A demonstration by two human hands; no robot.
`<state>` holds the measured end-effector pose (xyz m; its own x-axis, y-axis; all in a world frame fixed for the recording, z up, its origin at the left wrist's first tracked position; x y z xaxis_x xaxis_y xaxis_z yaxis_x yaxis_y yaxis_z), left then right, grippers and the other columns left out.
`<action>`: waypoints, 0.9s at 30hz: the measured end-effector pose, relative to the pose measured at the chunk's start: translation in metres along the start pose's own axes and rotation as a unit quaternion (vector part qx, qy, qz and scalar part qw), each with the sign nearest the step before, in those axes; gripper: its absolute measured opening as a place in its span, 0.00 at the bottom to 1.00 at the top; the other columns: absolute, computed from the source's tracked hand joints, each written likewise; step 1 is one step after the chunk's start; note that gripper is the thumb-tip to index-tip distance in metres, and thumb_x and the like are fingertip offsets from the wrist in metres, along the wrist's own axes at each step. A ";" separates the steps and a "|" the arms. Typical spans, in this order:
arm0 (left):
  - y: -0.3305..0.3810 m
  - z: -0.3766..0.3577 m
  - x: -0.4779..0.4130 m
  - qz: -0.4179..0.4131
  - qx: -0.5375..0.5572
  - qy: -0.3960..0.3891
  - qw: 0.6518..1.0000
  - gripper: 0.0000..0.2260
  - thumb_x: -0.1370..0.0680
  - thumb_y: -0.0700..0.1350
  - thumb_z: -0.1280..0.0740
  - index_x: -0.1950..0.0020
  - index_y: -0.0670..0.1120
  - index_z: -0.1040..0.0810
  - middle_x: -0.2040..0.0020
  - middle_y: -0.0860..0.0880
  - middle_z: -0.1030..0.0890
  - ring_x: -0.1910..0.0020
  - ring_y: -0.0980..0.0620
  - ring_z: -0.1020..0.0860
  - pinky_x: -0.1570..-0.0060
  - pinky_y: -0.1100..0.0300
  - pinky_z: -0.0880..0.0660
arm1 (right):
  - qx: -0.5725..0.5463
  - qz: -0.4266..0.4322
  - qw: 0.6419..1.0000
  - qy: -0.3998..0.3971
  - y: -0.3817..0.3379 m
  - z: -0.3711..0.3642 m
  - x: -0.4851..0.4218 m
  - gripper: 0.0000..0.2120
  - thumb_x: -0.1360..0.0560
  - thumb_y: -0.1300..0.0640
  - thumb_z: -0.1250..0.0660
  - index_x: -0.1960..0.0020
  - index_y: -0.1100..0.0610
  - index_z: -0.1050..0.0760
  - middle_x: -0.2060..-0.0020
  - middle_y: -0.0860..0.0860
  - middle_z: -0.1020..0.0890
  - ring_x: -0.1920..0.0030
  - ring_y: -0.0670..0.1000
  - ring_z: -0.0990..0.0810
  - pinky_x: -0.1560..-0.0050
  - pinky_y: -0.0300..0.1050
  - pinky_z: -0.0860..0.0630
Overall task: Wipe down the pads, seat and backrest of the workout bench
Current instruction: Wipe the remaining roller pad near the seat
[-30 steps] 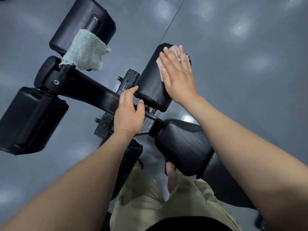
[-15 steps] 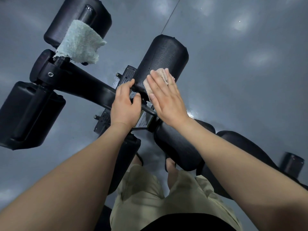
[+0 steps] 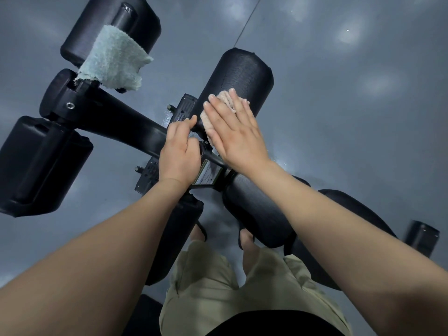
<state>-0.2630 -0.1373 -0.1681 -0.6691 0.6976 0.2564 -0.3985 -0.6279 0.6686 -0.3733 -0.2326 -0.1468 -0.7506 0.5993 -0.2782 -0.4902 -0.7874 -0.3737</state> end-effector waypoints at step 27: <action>0.001 0.000 -0.001 0.016 -0.002 -0.008 1.000 0.21 0.21 0.42 0.45 0.29 0.54 0.29 0.30 0.58 0.29 0.37 0.57 0.28 0.41 0.58 0.31 | 0.019 0.002 1.000 0.003 -0.013 -0.001 -0.036 0.20 0.18 0.49 0.43 0.31 0.53 0.23 0.31 0.48 0.23 0.24 0.59 0.35 0.22 0.60 0.45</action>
<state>-0.2628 -0.1390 -0.1673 -0.6714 0.6825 0.2888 -0.3796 -0.6514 0.6569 -0.3394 -0.2438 -0.1324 -0.7502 0.5969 -0.2845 -0.5042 -0.7947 -0.3380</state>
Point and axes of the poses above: each hand's wrist, its own x-axis away from the middle knuckle, its own z-axis out of the back of the hand, y = z × x, the point moved 10 cm from there along -x, towards the middle knuckle
